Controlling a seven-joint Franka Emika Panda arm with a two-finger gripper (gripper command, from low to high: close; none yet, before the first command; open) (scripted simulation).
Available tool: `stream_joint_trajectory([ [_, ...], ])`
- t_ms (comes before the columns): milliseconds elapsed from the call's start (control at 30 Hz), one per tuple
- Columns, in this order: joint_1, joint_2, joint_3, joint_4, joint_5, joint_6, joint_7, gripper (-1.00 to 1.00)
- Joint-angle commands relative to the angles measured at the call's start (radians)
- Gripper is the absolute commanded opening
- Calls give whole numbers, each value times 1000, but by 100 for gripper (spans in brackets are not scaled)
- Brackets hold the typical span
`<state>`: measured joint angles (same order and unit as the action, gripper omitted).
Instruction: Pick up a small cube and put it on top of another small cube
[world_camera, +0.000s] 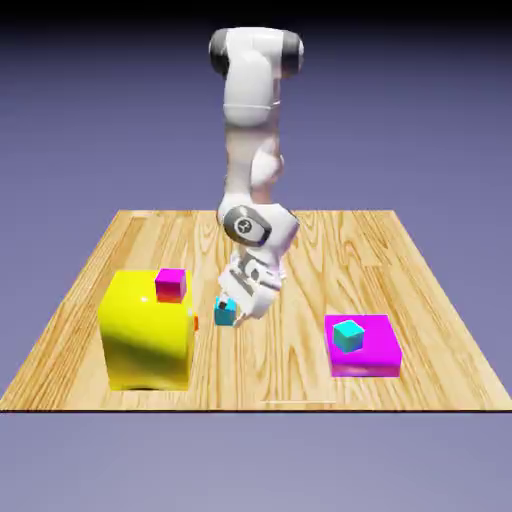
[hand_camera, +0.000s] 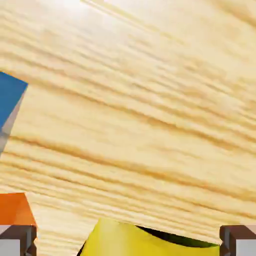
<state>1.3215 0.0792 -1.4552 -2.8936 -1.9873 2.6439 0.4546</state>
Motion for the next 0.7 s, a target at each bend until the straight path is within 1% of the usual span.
stream_joint_trajectory([
  [0,18,2,-35,-3,-22,-4,10,0],
  [400,213,4,-470,-46,-244,-37,165,0],
  [500,287,35,-555,-96,-348,-6,229,0],
  [667,305,-135,-657,-71,-408,-136,158,0],
])
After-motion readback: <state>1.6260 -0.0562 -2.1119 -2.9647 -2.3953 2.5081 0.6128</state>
